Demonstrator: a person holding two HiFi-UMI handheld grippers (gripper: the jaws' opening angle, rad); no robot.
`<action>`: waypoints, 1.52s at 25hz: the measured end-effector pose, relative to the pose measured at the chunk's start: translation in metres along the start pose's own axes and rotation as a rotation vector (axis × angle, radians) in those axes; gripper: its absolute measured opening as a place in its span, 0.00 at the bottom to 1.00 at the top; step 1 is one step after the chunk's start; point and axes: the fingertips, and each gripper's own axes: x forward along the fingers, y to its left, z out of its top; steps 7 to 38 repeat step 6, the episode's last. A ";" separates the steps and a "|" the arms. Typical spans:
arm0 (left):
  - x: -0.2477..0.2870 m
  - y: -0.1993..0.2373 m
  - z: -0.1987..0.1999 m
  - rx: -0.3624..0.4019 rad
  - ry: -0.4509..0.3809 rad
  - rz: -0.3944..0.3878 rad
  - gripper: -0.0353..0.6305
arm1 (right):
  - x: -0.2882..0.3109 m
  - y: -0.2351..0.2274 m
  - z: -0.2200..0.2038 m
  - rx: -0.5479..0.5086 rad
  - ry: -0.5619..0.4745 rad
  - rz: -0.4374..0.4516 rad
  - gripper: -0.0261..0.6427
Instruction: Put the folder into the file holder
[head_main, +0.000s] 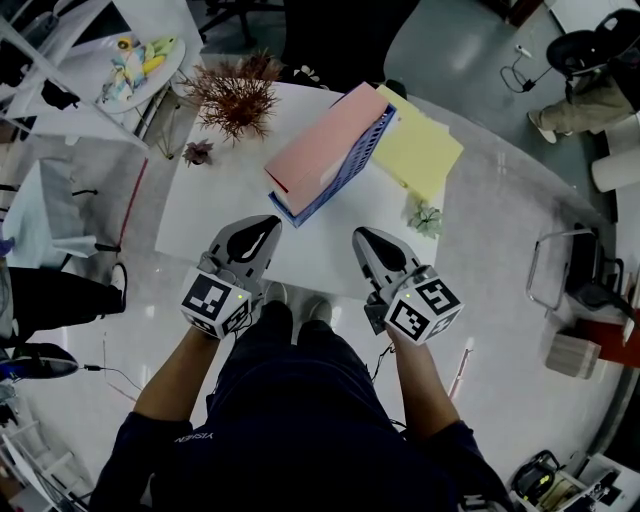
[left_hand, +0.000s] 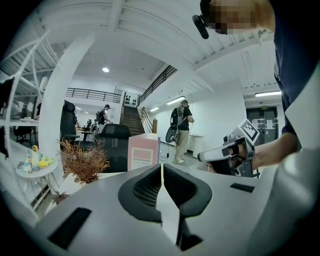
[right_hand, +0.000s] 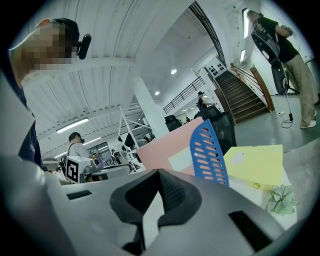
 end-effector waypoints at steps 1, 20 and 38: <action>0.000 0.000 0.000 0.001 0.005 0.003 0.12 | 0.000 0.000 0.000 -0.001 0.000 0.001 0.04; 0.001 0.000 -0.002 0.001 0.019 0.013 0.12 | 0.000 -0.003 0.001 -0.003 0.001 0.006 0.04; 0.001 0.000 -0.002 0.001 0.019 0.013 0.12 | 0.000 -0.003 0.001 -0.003 0.001 0.006 0.04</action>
